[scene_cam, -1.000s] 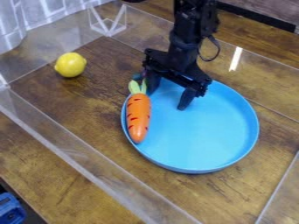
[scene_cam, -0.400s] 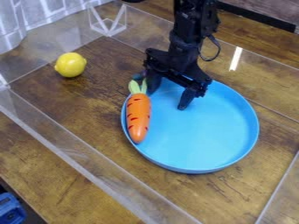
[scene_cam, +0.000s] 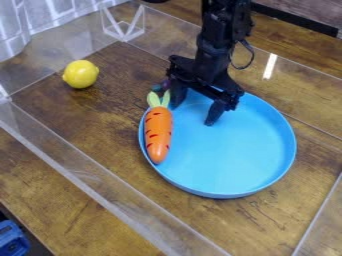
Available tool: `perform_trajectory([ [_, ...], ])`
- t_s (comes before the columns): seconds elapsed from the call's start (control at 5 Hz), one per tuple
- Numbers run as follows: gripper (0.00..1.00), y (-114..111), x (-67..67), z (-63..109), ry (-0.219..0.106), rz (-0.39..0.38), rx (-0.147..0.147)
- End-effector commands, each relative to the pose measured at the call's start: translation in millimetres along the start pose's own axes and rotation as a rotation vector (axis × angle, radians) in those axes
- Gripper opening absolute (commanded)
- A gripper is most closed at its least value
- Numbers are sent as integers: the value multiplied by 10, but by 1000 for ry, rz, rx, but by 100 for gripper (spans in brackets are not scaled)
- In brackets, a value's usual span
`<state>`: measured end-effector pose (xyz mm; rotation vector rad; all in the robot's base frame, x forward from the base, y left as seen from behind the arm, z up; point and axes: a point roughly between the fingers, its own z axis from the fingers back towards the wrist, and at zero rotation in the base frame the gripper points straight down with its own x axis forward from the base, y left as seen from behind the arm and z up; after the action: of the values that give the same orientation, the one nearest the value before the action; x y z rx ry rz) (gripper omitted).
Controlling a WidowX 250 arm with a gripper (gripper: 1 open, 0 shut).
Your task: Move the carrot to the right side
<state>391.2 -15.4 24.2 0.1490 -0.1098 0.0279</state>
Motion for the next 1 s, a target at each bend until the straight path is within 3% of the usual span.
perform_trajectory([
  [0.0,100,74,-64,-203,49,7,8],
  [0.6,100,348,-203,-325,93,25,30],
  [0.8,100,389,-324,-328,99,-20,34],
])
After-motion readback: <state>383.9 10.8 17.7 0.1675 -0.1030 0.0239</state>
